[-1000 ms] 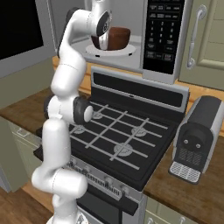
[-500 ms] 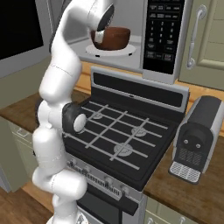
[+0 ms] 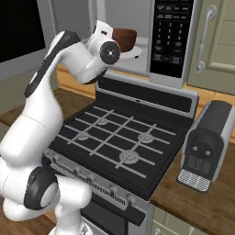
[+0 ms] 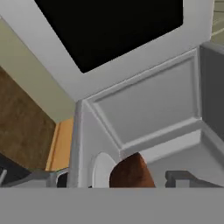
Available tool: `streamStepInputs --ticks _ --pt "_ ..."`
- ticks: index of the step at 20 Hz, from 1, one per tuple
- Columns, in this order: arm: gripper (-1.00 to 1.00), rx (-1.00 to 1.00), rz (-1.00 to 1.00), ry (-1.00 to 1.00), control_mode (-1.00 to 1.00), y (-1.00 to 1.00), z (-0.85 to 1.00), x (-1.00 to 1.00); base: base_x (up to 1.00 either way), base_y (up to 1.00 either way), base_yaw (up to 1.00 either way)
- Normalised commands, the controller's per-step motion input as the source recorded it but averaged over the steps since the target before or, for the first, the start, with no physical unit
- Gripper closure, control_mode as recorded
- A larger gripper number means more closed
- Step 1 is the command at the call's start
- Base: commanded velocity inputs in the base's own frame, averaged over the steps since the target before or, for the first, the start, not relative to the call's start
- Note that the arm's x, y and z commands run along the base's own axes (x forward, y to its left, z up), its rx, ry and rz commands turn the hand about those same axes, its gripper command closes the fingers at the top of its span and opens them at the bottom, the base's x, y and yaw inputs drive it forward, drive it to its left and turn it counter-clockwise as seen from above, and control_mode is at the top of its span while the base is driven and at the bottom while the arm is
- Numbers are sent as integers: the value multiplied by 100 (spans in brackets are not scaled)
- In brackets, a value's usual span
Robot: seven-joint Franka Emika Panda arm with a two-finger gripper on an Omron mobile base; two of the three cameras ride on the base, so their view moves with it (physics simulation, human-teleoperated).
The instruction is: Pick the mushroom from the sink and place it in the bowl. Then pick the bowl and place it in the microwave. Then close the microwave door and press the start button.
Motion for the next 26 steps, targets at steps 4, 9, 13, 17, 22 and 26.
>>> streamStepInputs --ticks 4,9,13,17,22,26 --pt "-100 23 -12 -14 -100 54 19 -100 0 0 0" --pt "-100 4 -4 0 -100 10 50 -100 0 0 0" --pt "-100 -2 0 -2 -100 5 12 -100 0 0 0" --pt "-100 -4 0 0 -100 21 17 -100 0 0 0" --pt "-100 -7 0 -8 -100 51 1 -99 0 0 0" --pt "-100 -9 0 -12 -100 73 3 -100 0 0 0"
